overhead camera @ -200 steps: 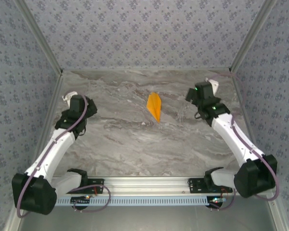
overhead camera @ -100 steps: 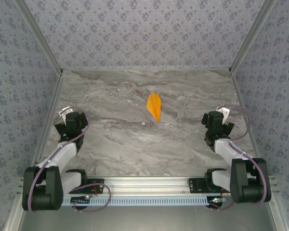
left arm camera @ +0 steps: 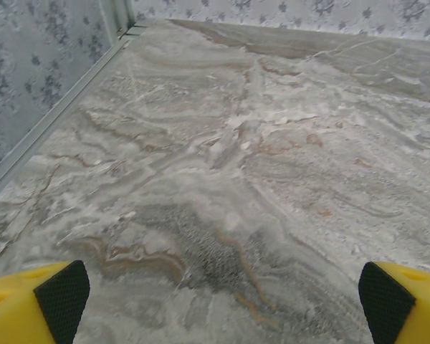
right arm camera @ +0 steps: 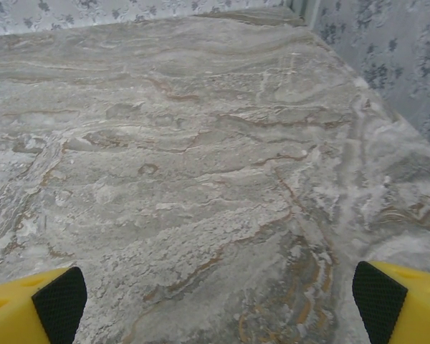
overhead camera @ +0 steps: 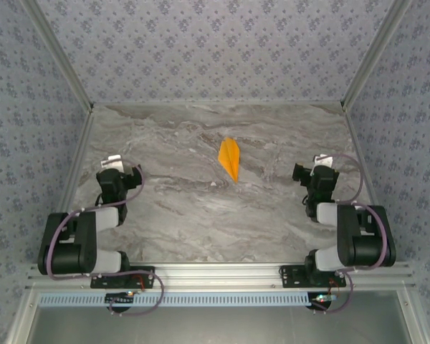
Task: Fold a paper plane with a square sheet of paper (pick it up from the middle)
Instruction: Reset both arms
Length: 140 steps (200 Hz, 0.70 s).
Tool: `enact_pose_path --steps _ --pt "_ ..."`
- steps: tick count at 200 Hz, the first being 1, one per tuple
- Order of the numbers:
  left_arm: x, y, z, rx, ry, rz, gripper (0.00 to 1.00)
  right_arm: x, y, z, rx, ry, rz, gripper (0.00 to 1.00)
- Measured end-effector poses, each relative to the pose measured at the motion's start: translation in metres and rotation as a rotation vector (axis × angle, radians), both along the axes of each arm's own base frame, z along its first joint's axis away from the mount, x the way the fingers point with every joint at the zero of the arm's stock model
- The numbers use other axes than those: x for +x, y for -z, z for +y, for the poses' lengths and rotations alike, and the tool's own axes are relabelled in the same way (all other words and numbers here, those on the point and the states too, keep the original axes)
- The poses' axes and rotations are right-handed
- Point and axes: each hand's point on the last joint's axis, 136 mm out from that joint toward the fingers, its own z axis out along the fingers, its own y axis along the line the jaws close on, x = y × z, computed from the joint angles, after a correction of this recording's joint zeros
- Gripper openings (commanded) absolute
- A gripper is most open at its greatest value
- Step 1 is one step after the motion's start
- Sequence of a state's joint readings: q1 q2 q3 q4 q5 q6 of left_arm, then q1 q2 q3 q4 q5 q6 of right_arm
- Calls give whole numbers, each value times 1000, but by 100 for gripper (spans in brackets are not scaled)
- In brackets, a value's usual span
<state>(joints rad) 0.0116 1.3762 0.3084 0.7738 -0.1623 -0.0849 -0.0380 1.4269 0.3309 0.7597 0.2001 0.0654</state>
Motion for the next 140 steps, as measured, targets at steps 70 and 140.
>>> enact_pose_path --steps 70,140 --pt "9 29 -7 -2 46 57 99 8 13 12 -3 -70 14 100" --pt "26 11 -7 7 49 19 99 13 7 19 -16 -90 3 100"
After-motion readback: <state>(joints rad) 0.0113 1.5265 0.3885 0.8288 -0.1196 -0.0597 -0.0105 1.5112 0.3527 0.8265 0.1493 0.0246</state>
